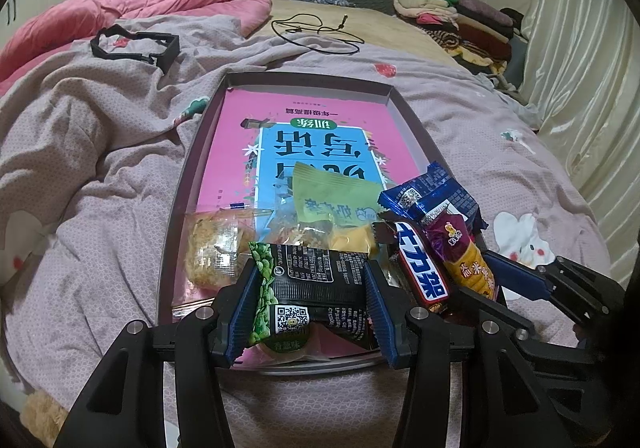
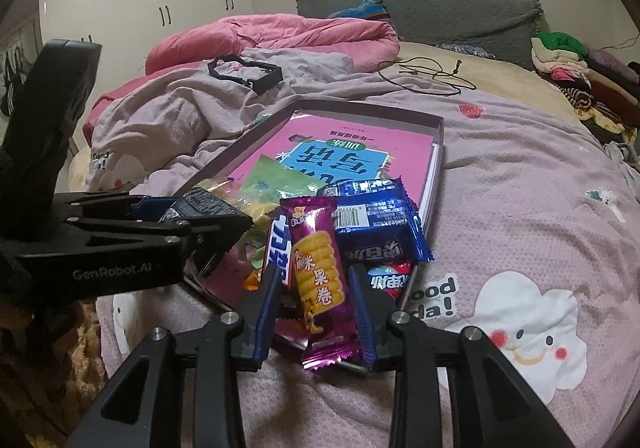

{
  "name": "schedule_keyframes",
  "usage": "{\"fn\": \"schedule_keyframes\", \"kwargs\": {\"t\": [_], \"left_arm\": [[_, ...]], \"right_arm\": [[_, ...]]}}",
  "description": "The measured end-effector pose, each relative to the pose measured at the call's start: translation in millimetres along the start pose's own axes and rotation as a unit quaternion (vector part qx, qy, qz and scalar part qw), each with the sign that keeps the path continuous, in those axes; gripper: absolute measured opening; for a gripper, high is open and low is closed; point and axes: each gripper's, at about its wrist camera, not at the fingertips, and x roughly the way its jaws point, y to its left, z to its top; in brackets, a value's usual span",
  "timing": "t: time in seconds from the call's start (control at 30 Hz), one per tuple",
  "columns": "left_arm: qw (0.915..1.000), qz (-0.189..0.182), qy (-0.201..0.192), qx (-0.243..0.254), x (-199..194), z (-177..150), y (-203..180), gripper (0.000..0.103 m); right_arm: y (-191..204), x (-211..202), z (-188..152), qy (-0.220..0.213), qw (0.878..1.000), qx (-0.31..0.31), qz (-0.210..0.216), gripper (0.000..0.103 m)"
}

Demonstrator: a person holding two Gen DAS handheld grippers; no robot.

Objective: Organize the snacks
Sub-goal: 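Lower both packs onto the tray and open both tools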

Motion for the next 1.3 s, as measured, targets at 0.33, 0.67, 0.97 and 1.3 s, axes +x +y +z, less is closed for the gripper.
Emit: {"fn": "schedule_keyframes", "kwargs": {"t": [0.33, 0.67, 0.97, 1.3], "left_arm": [[1.0000, -0.002, -0.004, -0.005, 2, -1, 5, 0.054], [1.0000, 0.000, -0.004, -0.005, 4, -1, 3, 0.054], [1.0000, -0.001, -0.006, -0.004, 2, -2, 1, 0.054], [1.0000, -0.002, -0.008, -0.003, -6, -3, -2, 0.057]], "right_arm": [[-6, -3, -5, 0.006, 1.000, 0.002, -0.003, 0.025], [-1, 6, 1, 0.001, 1.000, 0.001, 0.000, 0.022], [-2, 5, 0, -0.002, 1.000, 0.014, 0.005, 0.022], [-5, -1, 0, -0.005, 1.000, 0.018, -0.012, 0.034]]}}
